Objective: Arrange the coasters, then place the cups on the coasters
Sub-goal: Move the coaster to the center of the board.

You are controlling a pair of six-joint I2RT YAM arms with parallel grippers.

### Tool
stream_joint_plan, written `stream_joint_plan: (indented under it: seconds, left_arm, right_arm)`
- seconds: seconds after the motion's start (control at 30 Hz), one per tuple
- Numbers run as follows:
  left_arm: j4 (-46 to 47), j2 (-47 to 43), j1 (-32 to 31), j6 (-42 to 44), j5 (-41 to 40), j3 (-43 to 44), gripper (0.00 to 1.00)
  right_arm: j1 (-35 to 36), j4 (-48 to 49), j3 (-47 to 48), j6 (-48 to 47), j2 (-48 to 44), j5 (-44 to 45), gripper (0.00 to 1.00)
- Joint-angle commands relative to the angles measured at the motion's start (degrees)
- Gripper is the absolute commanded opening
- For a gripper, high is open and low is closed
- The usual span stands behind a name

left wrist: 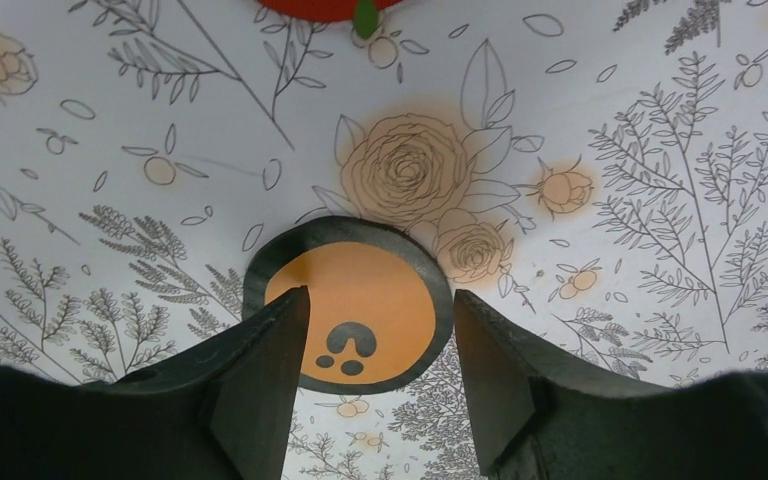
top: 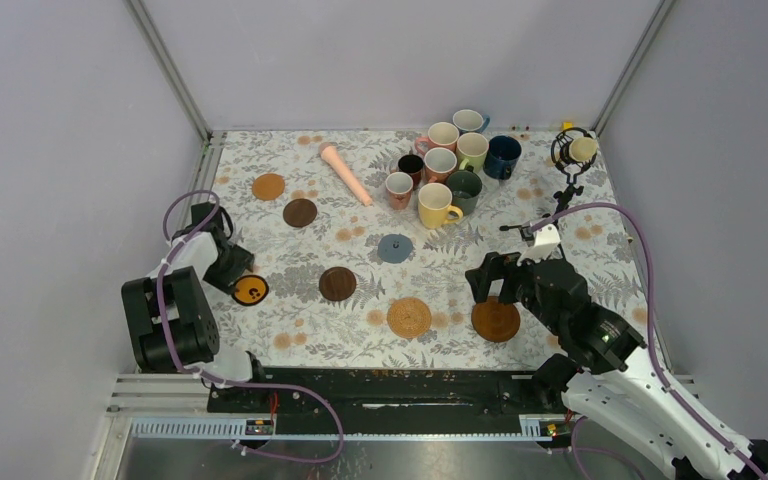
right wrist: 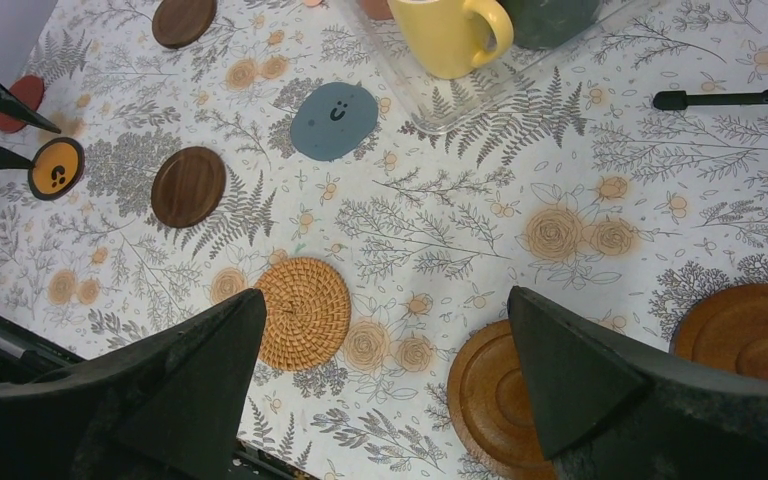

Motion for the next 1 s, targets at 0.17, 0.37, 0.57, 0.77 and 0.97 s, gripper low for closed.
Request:
stream_joint_plan:
  seconds: [0.17, 0.37, 0.57, 0.77, 0.97]
  left_arm:
    - [1.47, 0.89, 0.23, 1.93, -4.00, 4.88, 0.56]
    - [0.74, -0.39, 0.25, 2.60, -9.07, 5.79, 0.57]
    - [2.20, 2.77, 0.25, 1.97, -8.02, 4.25, 0.58]
    - [3.31, 5.84, 0.25, 2.29, -6.49, 4.76, 0.58]
    - [3.03, 6.85, 0.17, 2.35, -3.66, 4.66, 0.57]
  right_arm:
    - [0.37, -0.48, 2.10, -0.32, -1.88, 0.85, 1.00]
    - [0.31, -0.99, 1.89, -1.88, -2.68, 1.47, 0.99]
    - [0.33, -1.60, 1.83, -3.05, -4.74, 2.45, 1.00]
    - [0.27, -1.81, 1.77, -3.13, -5.49, 2.21, 0.99]
    - [0.32, -1.54, 1.71, -3.42, -4.81, 2.57, 1.00]
